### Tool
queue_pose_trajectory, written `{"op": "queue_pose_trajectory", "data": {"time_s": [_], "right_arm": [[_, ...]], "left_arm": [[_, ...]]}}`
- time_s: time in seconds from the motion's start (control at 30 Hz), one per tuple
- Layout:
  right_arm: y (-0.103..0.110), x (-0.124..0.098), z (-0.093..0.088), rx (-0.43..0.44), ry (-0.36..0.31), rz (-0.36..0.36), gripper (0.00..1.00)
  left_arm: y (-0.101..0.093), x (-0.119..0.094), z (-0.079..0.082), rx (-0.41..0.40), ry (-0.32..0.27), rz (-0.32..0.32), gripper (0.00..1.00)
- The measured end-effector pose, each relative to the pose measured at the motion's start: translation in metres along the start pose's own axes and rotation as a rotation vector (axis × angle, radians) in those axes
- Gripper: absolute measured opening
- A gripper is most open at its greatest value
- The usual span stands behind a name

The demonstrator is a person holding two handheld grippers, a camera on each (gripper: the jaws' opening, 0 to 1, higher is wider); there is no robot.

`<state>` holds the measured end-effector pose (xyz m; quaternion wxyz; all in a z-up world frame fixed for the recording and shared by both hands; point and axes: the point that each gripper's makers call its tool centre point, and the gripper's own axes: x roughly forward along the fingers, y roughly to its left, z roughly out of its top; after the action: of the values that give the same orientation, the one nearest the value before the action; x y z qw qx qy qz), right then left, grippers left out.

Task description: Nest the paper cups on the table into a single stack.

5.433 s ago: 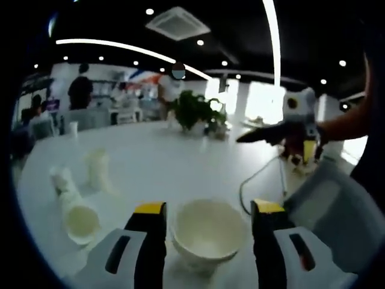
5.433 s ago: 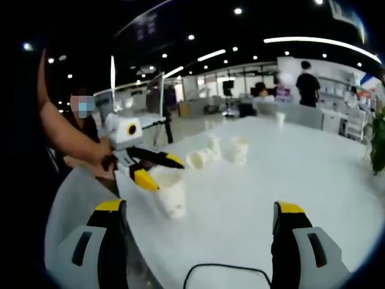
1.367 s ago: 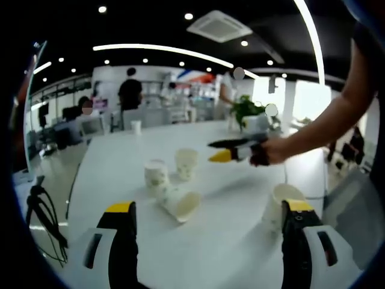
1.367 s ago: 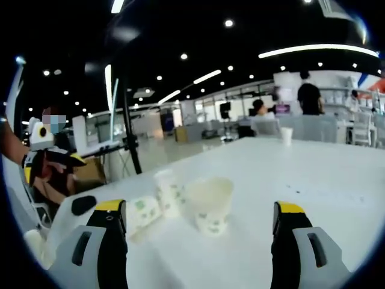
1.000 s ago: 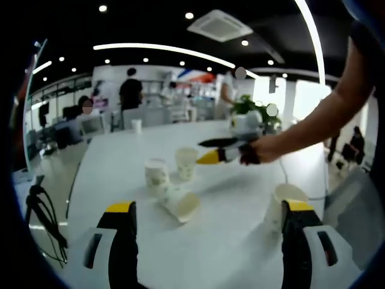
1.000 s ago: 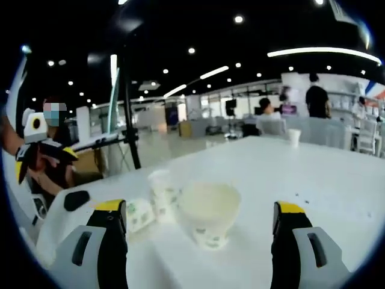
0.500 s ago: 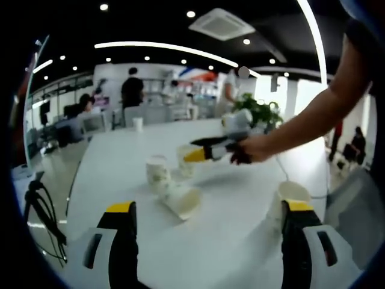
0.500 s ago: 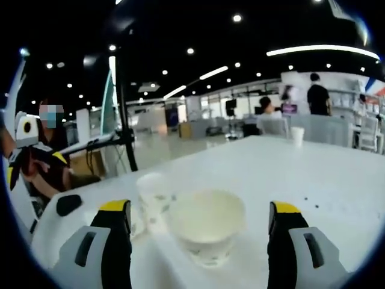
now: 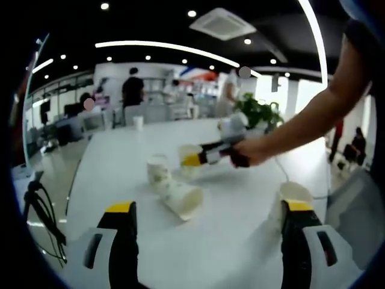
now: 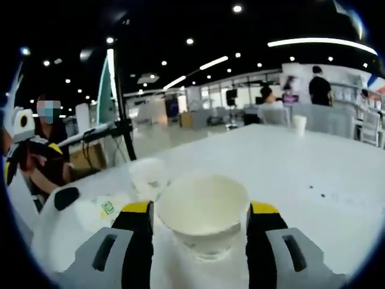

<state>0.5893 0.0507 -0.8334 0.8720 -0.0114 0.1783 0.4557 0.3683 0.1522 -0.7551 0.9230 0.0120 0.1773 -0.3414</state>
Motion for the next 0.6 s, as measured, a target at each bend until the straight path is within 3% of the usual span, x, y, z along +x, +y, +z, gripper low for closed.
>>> {"op": "queue_pose_trajectory", "data": {"time_s": [0.03,0.37,0.6], "right_arm": [[-0.0015,0.0004,0.0018,-0.016,-0.011,-0.01,0.46],[-0.0015,-0.0022,0.0016,-0.044,-0.007,-0.008,0.44],[-0.0007,-0.0041,0.0109,-0.035,-0.029,-0.005,0.43]], "left_arm": [[0.0001,-0.0001,-0.0002,0.0,0.001,0.0,0.98],[-0.0023,-0.0006,-0.0006,-0.003,-0.002,-0.003,0.98],[-0.0047,0.0001,-0.0016,-0.013,0.001,-0.008,0.97]]}}
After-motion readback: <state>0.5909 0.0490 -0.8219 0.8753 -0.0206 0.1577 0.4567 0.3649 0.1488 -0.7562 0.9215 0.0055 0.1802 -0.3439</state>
